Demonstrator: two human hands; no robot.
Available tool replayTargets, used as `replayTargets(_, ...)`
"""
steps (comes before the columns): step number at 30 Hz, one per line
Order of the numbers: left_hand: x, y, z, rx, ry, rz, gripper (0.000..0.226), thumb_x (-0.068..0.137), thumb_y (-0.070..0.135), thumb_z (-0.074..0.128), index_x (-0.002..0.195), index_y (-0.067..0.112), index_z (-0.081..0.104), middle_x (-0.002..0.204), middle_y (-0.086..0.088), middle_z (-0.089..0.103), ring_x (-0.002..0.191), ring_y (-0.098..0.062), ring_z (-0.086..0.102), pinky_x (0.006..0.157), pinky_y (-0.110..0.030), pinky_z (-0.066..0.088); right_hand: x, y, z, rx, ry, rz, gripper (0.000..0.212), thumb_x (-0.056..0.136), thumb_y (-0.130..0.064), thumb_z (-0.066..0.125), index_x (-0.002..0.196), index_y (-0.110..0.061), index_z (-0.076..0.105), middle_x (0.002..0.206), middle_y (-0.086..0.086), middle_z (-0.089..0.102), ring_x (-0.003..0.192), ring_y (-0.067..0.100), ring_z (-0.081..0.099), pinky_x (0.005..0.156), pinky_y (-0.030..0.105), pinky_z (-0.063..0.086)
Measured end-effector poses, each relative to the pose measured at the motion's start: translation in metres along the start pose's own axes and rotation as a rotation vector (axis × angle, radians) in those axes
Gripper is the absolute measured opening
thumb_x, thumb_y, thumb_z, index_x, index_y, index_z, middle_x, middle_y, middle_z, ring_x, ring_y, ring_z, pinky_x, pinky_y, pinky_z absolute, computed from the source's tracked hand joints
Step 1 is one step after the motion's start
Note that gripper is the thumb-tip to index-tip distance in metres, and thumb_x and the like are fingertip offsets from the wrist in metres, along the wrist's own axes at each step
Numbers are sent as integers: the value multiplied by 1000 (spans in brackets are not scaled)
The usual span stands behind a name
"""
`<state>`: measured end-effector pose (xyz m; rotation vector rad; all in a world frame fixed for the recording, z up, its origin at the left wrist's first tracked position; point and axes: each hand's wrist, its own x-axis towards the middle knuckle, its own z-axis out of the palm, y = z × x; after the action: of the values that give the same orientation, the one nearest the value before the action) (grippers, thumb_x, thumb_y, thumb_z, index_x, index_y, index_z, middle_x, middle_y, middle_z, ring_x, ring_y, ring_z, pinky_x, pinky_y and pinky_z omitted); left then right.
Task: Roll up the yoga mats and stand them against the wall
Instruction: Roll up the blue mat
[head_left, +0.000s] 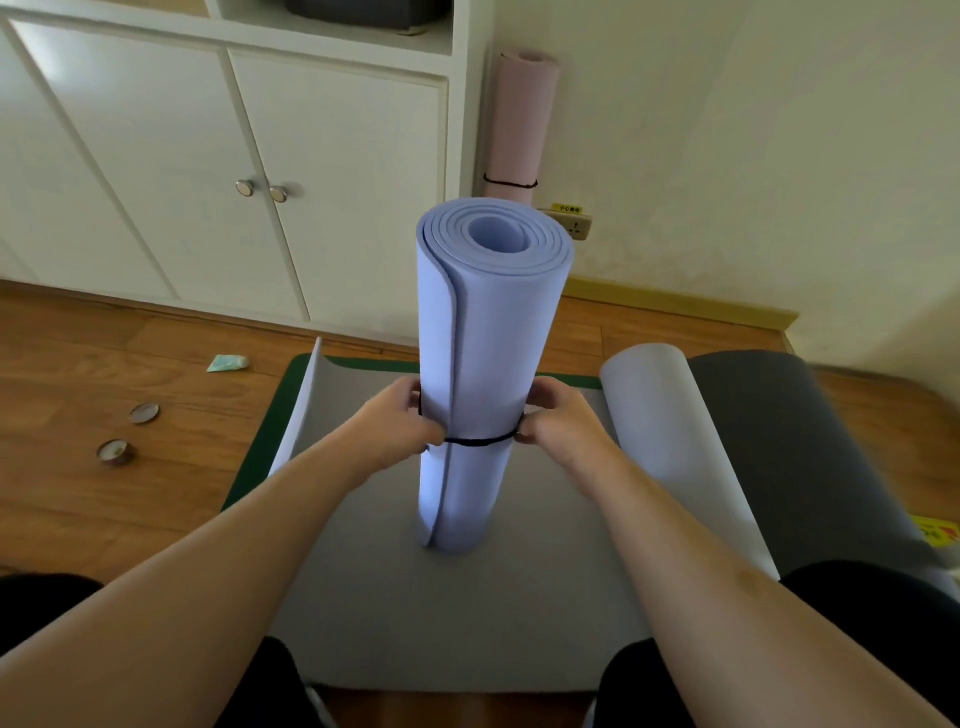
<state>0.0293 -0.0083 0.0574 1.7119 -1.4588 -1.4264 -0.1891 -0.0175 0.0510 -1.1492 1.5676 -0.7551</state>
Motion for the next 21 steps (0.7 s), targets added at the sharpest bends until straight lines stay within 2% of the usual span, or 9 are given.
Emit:
replayTargets(3, -3, 3, 2, 44, 1, 9, 62, 76, 13, 83, 130, 20, 53, 118, 2, 64, 107, -21, 65, 91, -45, 61, -7, -6, 0, 41, -20, -1, 60, 83, 12, 56, 134, -17, 66, 127, 1, 69, 117, 26, 66, 96, 46, 61)
replayTargets(5, -5, 7, 8, 23, 9, 57, 74, 73, 22, 89, 135, 22, 48, 122, 6, 61, 110, -17, 63, 87, -38, 60, -14, -13, -2, -87, -12, -82, 65, 82, 6, 62, 140, -22, 59, 137, 1, 55, 120, 24, 60, 89, 34, 59)
replayTargets(7, -7, 13, 14, 31, 55, 134, 91, 69, 27, 93, 144, 23, 40, 129, 5, 57, 114, -16, 59, 81, -29, 55, -22, -24, -6, -254, 24, -170, 73, 80, -7, 78, 144, -27, 50, 136, -2, 36, 121, 21, 50, 85, 23, 49)
replayTargets(9, -9, 22, 17, 39, 111, 202, 102, 63, 34, 93, 148, 25, 37, 131, 3, 54, 115, -17, 58, 85, -34, 58, -27, -37, -12, -231, 52, -274, 97, 67, -27, 94, 148, -31, 42, 135, -4, 36, 124, 18, 48, 92, 29, 50)
replayTargets(12, -16, 37, 22, 38, 154, 302, 107, 52, 45, 88, 145, 34, 37, 132, 2, 54, 113, -19, 60, 88, -43, 61, -38, -57, -25, -108, 155, -437, 122, 46, -53, 99, 150, -42, 37, 142, -12, 49, 133, 12, 50, 103, 41, 54)
replayTargets(14, -19, 49, 26, 46, 156, 320, 110, 49, 46, 85, 147, 34, 37, 132, 4, 53, 113, -18, 60, 87, -38, 59, -46, -67, -35, -106, 202, -487, 117, 46, -53, 100, 146, -49, 39, 140, -22, 56, 133, 5, 52, 105, 38, 53)
replayTargets(16, -18, 64, 30, 64, 140, 340, 111, 51, 44, 84, 150, 33, 34, 134, 5, 51, 117, -18, 57, 89, -35, 56, -52, -76, -47, -117, 240, -519, 110, 50, -44, 102, 142, -52, 43, 133, -30, 60, 127, -1, 56, 102, 33, 54)
replayTargets(19, -5, 95, 31, 126, 112, 378, 105, 66, 36, 88, 154, 36, 29, 138, 4, 47, 123, -20, 54, 103, -44, 54, -47, -95, -70, -135, 293, -548, 107, 57, -30, 104, 145, -45, 45, 129, -30, 60, 122, -1, 58, 96, 26, 55)
replayTargets(21, 15, 121, 29, 125, 102, 377, 96, 72, 34, 84, 152, 40, 31, 137, 1, 43, 121, -23, 55, 105, -46, 54, -33, -109, -86, -127, 324, -561, 104, 57, -24, 104, 143, -41, 47, 126, -26, 62, 118, 6, 62, 91, 26, 57)
